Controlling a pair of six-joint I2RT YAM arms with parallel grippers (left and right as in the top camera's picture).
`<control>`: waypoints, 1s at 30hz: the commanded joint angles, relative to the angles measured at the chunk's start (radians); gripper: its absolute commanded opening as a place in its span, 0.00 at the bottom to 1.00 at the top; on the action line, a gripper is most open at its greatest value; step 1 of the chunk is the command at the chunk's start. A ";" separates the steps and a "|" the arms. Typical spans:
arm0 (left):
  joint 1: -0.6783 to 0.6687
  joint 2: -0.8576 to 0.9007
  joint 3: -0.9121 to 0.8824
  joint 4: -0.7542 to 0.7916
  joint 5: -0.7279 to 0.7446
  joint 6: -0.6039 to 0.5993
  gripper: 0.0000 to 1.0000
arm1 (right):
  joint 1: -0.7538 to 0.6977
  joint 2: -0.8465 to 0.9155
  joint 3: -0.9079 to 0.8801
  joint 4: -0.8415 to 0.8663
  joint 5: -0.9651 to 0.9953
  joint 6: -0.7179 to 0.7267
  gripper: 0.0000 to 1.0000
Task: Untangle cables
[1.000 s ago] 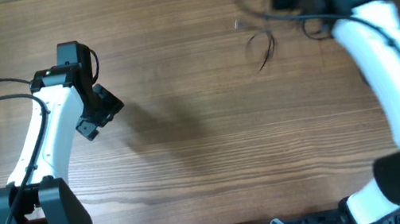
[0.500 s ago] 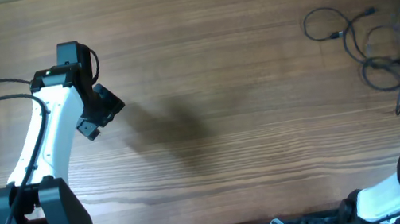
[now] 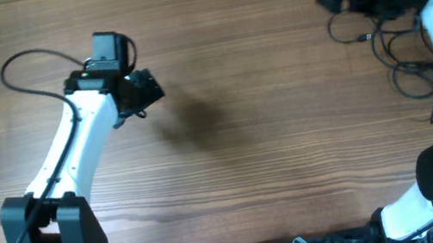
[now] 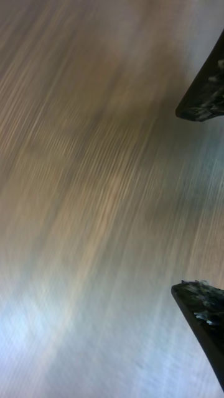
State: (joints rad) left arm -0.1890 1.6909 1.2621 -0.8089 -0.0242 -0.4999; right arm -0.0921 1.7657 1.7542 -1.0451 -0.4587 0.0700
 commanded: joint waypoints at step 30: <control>0.016 -0.635 -0.558 0.108 0.049 0.013 1.00 | 0.189 -0.808 -0.952 0.385 0.261 0.095 1.00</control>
State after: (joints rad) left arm -0.1692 1.2617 0.8249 -0.7780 -0.0101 -0.4503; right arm 0.0933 1.1099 0.8864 -0.6926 -0.2050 0.1490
